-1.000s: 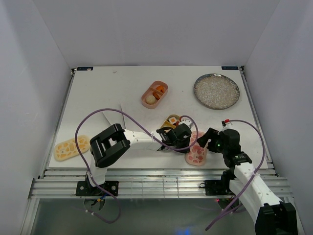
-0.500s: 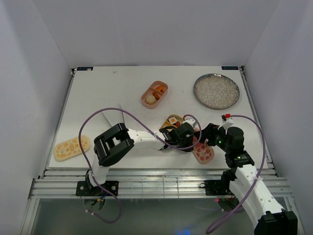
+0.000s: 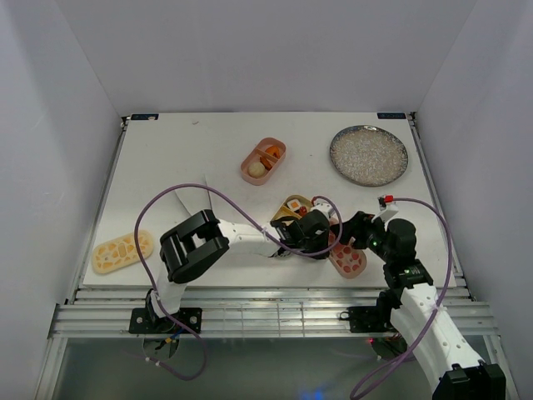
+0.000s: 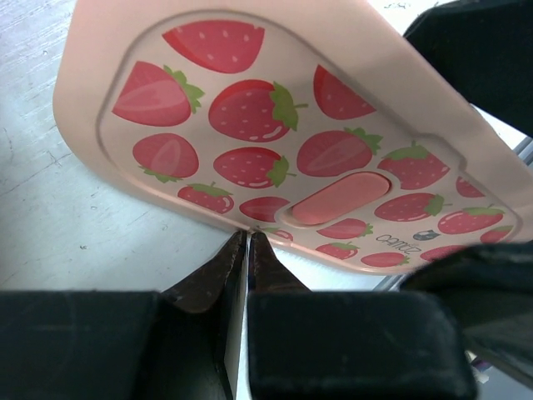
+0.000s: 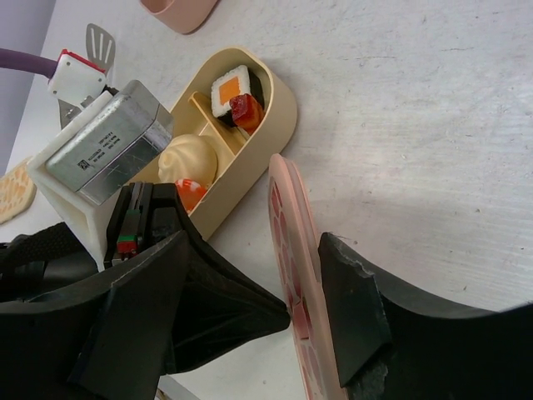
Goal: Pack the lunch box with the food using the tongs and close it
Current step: Pick up the box lid from the center of the board.
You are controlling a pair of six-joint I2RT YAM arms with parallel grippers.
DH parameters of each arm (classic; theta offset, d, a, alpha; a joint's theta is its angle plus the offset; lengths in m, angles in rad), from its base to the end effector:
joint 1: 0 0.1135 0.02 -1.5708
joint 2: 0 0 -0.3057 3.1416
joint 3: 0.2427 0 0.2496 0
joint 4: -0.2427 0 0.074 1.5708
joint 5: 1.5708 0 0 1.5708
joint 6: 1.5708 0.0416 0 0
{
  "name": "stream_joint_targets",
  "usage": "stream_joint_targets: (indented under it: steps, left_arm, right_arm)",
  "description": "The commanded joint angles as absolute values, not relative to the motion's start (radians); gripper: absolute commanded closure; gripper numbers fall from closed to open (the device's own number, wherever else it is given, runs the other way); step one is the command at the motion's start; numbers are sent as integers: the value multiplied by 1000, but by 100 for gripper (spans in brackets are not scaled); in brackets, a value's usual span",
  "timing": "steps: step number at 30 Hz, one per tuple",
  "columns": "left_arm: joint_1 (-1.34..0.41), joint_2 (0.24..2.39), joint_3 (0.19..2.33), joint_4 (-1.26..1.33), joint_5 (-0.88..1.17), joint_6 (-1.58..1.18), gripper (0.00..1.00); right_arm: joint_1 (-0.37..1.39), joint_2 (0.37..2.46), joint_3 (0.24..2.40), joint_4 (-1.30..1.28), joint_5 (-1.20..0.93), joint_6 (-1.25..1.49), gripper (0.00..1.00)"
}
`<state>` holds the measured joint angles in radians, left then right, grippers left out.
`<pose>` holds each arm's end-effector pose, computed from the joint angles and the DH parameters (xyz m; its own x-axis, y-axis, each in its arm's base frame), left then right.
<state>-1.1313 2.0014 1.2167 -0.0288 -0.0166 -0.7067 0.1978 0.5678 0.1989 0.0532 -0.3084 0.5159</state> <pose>0.1882 -0.3987 0.1785 -0.8195 0.2172 -0.5303 0.4837 0.7584 -0.4369 0.1131 0.0355 0.2112 -0.4967 0.3798 -0.7804 -0.2588 0.7934 0.5509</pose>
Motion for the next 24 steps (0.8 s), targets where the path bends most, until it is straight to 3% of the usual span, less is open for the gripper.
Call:
stream_joint_targets:
  steps: [1, 17, 24]
  left_arm:
    - [-1124, 1997, 1189, 28, -61, -703, 100]
    - [-1124, 1922, 1089, 45, -94, -729, 100]
    - [-1123, 1913, 1088, 48, -100, -721, 100]
  right_arm:
    - [235, 562, 147, -118, -479, 552, 30]
    - [244, 479, 183, -380, -373, 549, 43]
    - [245, 462, 212, -371, -506, 589, 48]
